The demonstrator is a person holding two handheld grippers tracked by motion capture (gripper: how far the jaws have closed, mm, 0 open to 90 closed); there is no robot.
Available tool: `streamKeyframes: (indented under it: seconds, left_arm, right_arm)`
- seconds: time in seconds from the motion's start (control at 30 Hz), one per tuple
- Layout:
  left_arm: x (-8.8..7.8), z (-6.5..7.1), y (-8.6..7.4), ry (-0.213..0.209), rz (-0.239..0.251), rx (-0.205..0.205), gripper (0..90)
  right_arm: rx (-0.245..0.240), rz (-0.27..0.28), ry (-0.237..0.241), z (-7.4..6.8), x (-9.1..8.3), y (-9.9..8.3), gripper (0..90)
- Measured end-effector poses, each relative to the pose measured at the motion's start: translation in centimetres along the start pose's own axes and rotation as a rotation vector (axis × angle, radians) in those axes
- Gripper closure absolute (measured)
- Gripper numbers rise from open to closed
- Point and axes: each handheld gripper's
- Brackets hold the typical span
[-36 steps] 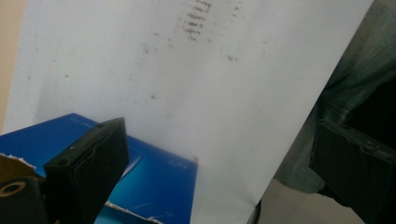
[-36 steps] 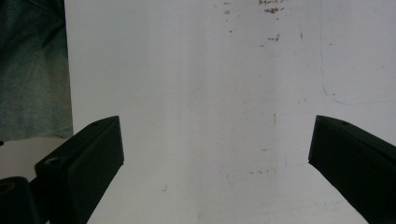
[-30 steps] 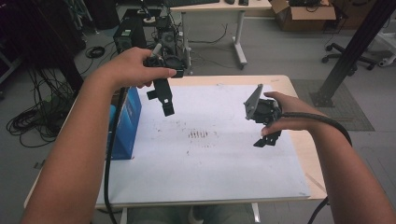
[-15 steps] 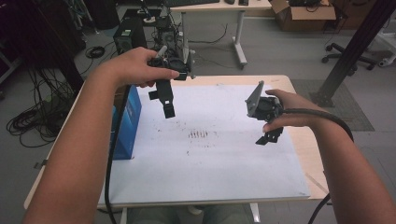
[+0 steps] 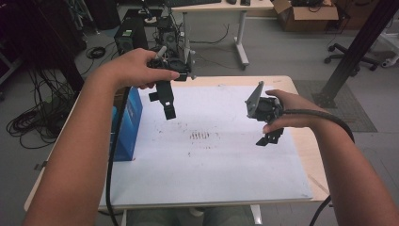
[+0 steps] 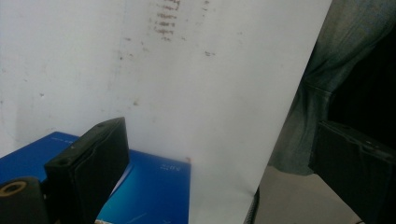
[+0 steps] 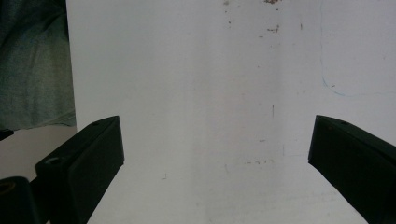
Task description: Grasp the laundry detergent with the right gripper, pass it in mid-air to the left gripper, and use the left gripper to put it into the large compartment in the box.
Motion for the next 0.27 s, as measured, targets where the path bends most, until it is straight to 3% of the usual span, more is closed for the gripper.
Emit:
streamKeyframes:
  seconds: [0.27]
  left_arm:
    - [0.03,-0.25,0.01,0.003,0.012,-0.019,4.9]
  right_arm:
    - [-0.006,0.017,-0.018,-0.32,-0.46,0.38,3.5]
Point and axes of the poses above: each handheld gripper's, and its own axes: x roughly forward along the jaws, y roughly out of its top, z roughly to its right, and after that the axes turned 3 degrees about -x, right-handed
